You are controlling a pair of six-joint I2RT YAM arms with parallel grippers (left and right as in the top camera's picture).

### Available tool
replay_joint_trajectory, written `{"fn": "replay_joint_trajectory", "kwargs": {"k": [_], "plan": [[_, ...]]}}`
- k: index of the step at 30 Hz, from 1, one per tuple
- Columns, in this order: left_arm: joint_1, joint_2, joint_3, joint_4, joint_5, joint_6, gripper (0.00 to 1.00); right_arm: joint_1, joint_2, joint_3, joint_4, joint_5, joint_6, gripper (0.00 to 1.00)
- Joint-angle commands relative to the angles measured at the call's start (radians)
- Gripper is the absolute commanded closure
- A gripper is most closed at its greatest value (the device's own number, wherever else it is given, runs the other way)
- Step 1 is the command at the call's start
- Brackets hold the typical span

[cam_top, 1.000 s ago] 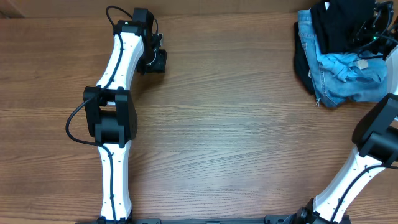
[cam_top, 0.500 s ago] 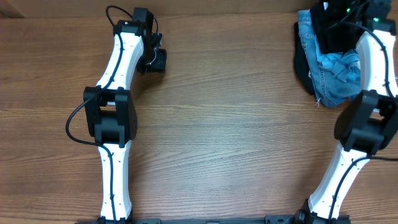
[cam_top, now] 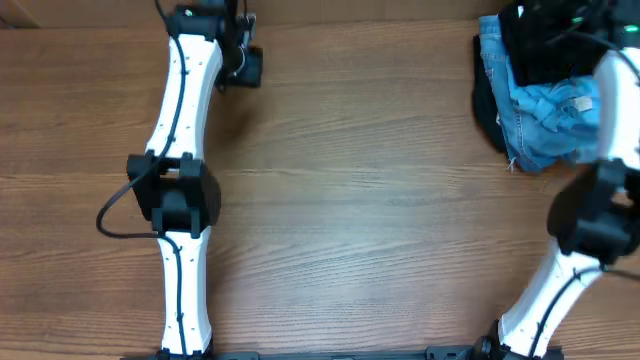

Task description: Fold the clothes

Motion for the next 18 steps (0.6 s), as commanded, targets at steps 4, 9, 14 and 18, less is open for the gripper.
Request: {"fn": "replay_joint_trajectory", "kwargs": {"k": [4,9,14,18], "plan": [[0.072,-0.24,0.346,-0.117,-0.239,-0.055,0.15,-0.234,-0.422,0.05,-0.285,-0.024,0.006,0.2],[0.141,-0.299,0.341,-0.117,-0.261,-0.054,0.0,-0.38,-0.497,0.05,-0.436,-0.023,0.006,0.0],[0.141,-0.299,0.339,-0.117,-0.261,-0.054,0.0,-0.382,-0.497,0.05,-0.424,0.013,0.006,0.0],[0.141,-0.299,0.338,-0.117,-0.261,-0.054,0.0,-0.382,-0.497,0.05,-0.46,0.076,0.006,0.0]]}}
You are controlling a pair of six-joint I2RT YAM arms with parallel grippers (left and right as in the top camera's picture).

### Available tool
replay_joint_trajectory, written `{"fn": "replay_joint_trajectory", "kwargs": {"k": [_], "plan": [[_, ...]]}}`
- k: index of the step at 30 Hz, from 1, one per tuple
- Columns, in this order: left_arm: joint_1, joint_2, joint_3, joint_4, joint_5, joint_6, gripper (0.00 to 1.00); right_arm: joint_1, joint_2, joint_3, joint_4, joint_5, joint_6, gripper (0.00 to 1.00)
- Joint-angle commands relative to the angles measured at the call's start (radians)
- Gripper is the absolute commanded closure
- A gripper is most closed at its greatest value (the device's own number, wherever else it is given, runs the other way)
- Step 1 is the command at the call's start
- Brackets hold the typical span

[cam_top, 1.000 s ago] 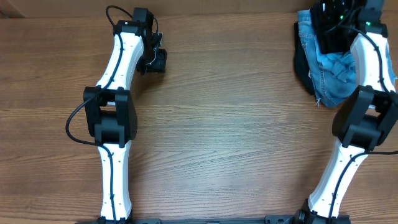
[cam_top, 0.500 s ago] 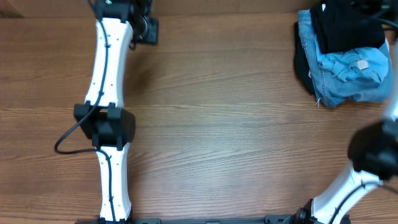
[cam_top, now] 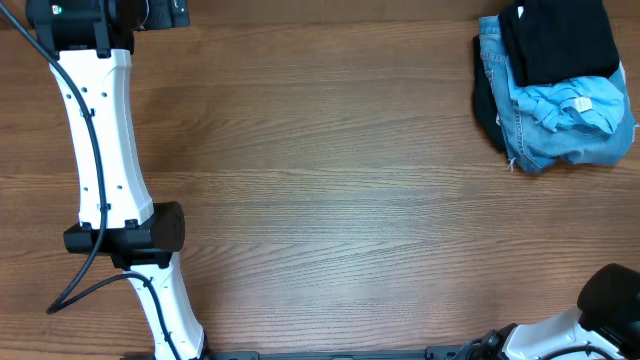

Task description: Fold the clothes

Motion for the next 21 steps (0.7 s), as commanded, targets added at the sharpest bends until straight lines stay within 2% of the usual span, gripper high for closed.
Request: {"fn": "replay_joint_trajectory", "kwargs": {"k": [1,17,21], "plan": [[-0.003,0.004,-0.002,-0.002,-0.015,-0.01,0.0,-0.002,-0.01,0.006,-0.029,0.039,0.001,0.0],[-0.003,0.004,-0.002,-0.002,-0.015,-0.01,0.0,-0.002,-0.007,0.006,-0.029,0.039,0.001,0.0],[-0.003,0.004,-0.002,-0.002,-0.015,-0.01,0.0,0.003,-0.132,0.006,-0.027,0.037,0.002,0.0]]}}
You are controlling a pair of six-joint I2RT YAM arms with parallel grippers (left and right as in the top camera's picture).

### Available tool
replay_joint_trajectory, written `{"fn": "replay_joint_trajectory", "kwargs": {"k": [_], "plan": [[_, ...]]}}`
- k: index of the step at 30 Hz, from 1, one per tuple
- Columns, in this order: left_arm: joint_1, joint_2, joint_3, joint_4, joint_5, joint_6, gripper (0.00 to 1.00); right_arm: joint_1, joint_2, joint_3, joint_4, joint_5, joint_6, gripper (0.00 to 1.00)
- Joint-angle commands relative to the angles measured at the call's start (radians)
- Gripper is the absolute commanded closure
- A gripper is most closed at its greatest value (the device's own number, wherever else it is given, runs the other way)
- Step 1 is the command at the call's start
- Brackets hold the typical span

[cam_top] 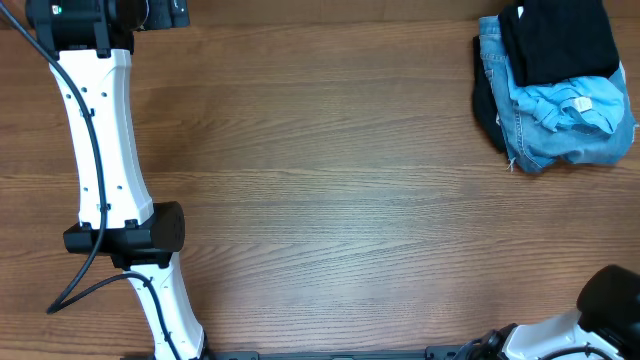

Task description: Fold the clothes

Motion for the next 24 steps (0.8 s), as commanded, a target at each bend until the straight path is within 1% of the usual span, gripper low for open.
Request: {"fn": "replay_joint_trajectory", "kwargs": {"k": [1,5,8,9,11,13,14,16,19,22,23,24], "plan": [[-0.003,0.003,-0.002,-0.002,-0.015,-0.01,0.0,0.012,-0.22,0.007,0.034,-0.024,0.001,0.0],[-0.003,0.003,-0.002,-0.002,-0.015,-0.01,0.0,0.015,-0.434,0.007,0.103,-0.02,0.001,0.0],[-0.003,0.003,-0.002,-0.002,-0.015,-0.01,0.0,0.128,-0.601,-0.021,0.106,0.127,0.0,0.0],[-0.003,0.003,-0.002,-0.002,-0.015,-0.01,0.0,0.199,-0.693,-0.089,0.107,0.141,-0.007,0.0],[-0.003,0.003,-0.002,-0.002,-0.015,-0.01,0.0,0.235,-0.775,-0.18,0.117,0.141,-0.007,0.0],[-0.003,0.003,-0.002,-0.002,-0.015,-0.01,0.0,0.247,-0.882,-0.369,0.177,0.14,-0.007,0.0],[-0.003,0.003,-0.002,-0.002,-0.015,-0.01,0.0,0.247,-0.938,-0.514,0.255,0.139,-0.006,0.0],[-0.003,0.003,-0.002,-0.002,-0.015,-0.01,0.0,0.247,-1.01,-0.735,0.389,0.092,-0.007,0.0],[-0.003,0.003,-0.002,-0.002,-0.015,-0.01,0.0,0.255,-1.096,-1.095,0.676,0.053,-0.007,0.0],[-0.003,0.003,-0.002,-0.002,-0.015,-0.01,0.0,0.309,-1.197,-1.458,1.001,0.053,-0.007,0.0],[-0.003,0.003,-0.002,-0.002,-0.015,-0.01,0.0,0.328,-1.229,-1.555,1.085,0.053,-0.007,0.0],[-0.003,0.003,-0.002,-0.002,-0.015,-0.01,0.0,0.341,-1.25,-1.617,1.134,0.053,-0.007,0.0]]}}
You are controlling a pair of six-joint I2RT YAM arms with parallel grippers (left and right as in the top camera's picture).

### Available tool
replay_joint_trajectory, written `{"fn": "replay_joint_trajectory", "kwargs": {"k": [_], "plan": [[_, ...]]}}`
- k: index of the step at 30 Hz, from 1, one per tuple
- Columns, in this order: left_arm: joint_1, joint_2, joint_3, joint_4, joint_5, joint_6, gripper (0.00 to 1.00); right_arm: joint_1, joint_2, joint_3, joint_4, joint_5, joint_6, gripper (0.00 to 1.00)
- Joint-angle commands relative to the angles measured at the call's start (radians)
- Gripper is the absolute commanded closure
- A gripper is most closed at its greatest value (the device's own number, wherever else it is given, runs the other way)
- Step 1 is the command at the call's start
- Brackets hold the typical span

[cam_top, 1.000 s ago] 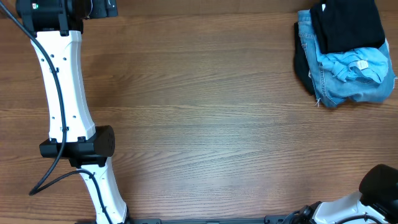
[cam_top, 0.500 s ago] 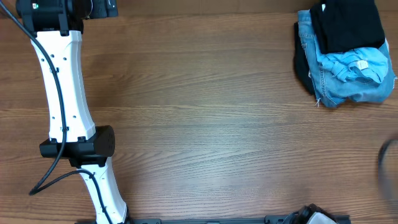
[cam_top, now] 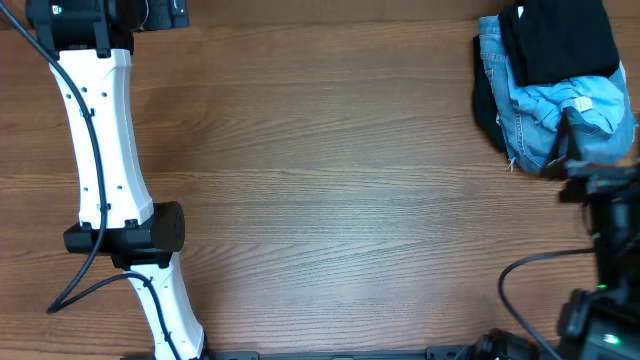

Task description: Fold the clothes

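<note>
A pile of clothes lies at the table's far right corner. A black garment (cam_top: 556, 40) sits on top of crumpled light blue denim (cam_top: 545, 112). My right gripper (cam_top: 572, 140) is at the near edge of the denim, fingers pointing into the pile; its jaws are too dark to read. My left gripper (cam_top: 165, 12) is at the far left edge of the table, partly cut off by the frame, well away from the clothes, and its state does not show.
The brown wooden table (cam_top: 340, 200) fills the view. The left arm (cam_top: 100, 130) stretches along the left side. The right arm's base (cam_top: 600, 320) stands at the near right corner.
The right arm was folded back at the near right corner. Now it reaches up the right side with its gripper at the near edge of the denim. The left arm and the pile are unchanged.
First the right arm was over the clothes pile and the left arm stood nearer the middle left. Then the left arm was at the far left edge and the right arm back at the near right corner. Now the right gripper is at the pile again.
</note>
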Motion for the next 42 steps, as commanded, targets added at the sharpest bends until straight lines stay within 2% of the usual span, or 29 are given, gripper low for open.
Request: {"fn": "replay_joint_trajectory", "kwargs": {"k": [1,6,14,18,24,33,42], "plan": [[-0.003,0.003,-0.002,0.005,-0.008,-0.01,0.0,0.058,-0.112,-0.227,0.143,-0.006,0.003,0.0],[-0.003,0.003,-0.002,0.005,-0.008,-0.01,0.0,0.177,-0.343,-0.506,0.267,-0.005,0.003,0.0],[-0.003,0.003,-0.002,0.005,-0.008,-0.01,0.0,0.203,-0.509,-0.686,0.346,0.041,0.003,0.0],[-0.003,0.003,-0.002,0.005,-0.008,-0.01,0.0,0.232,-0.56,-0.749,0.346,0.175,0.003,0.0],[-0.003,0.003,-0.002,0.005,-0.008,-0.01,0.0,0.304,-0.61,-0.761,0.235,0.318,0.003,0.0],[-0.003,0.003,-0.002,0.005,-0.008,-0.01,0.0,0.308,-0.609,-0.761,-0.031,0.309,0.003,0.0],[-0.003,0.003,-0.002,0.005,-0.008,-0.01,0.0,0.308,-0.608,-0.76,-0.046,0.325,0.003,0.0]]}}
